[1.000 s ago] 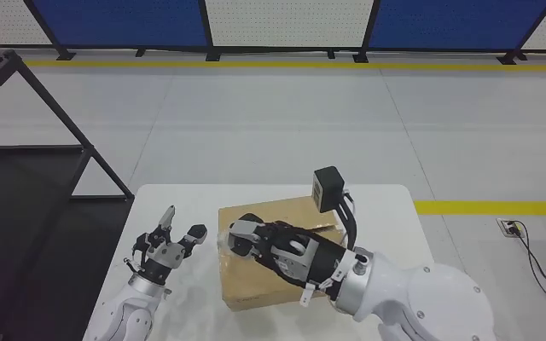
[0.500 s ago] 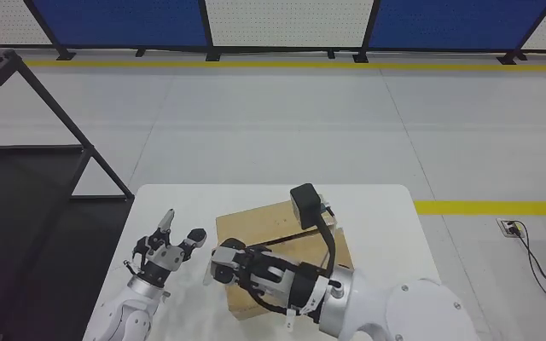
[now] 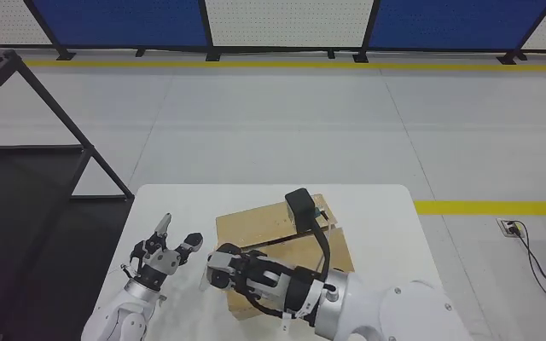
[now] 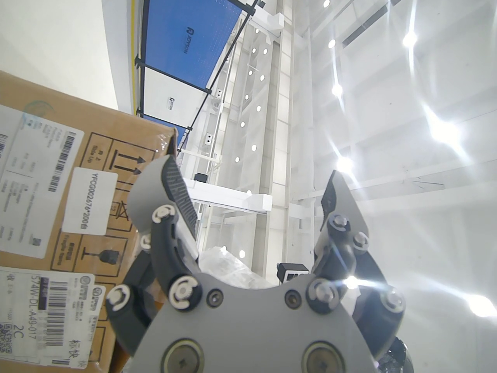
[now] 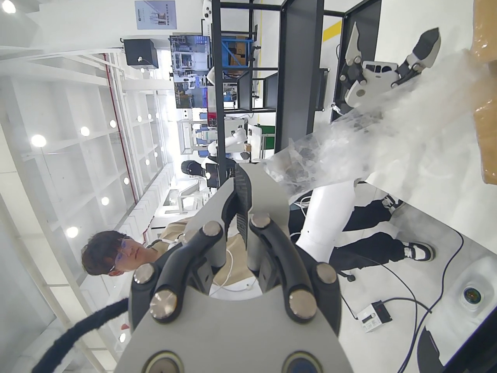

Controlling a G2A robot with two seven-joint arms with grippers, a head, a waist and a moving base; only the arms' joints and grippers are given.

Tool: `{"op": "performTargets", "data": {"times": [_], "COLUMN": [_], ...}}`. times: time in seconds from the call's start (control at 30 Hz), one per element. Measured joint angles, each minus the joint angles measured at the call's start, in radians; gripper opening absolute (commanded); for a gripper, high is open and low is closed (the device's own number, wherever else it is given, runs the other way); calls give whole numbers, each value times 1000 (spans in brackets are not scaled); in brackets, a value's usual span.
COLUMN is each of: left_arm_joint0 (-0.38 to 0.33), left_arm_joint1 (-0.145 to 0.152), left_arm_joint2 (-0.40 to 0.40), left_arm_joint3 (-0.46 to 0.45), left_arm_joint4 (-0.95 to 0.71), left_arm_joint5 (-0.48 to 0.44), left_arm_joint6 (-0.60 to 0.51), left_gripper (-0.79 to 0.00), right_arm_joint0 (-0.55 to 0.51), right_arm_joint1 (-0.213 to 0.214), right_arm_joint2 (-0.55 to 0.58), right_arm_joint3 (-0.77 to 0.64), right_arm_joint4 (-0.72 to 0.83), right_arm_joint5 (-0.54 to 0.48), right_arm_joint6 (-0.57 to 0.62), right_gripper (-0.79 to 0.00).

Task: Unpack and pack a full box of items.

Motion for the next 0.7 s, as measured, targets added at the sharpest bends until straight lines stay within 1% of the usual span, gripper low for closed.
{"op": "performTargets", "data": {"times": [0.13, 0.27, 0.5, 0.7], "left_arm_joint0": [-5, -6, -8, -6], "left_arm_joint1": [-1, -2, -3, -3], "left_arm_joint2": [5, 0, -11, -17], "left_arm_joint3": [5, 17, 39, 46], "left_arm_joint4": [1, -11, -31, -42], "left_arm_joint5": [-6, -15, -23, -24], "left_arm_joint6": [11, 27, 36, 34], "left_gripper": [-89, -89, -89, -86], "right_arm_joint0": [29, 80, 179, 240], "right_arm_joint1": [-7, -22, -59, -89], "right_arm_joint2": [-63, -120, -210, -269], "right_arm_joint3": [33, 80, 184, 263], "right_arm_joint4": [19, 61, 144, 226], "right_arm_joint5": [-28, -53, -90, -112], "right_arm_joint6": [11, 12, -19, -22], "right_gripper": [-785, -785, -785, -785]}}
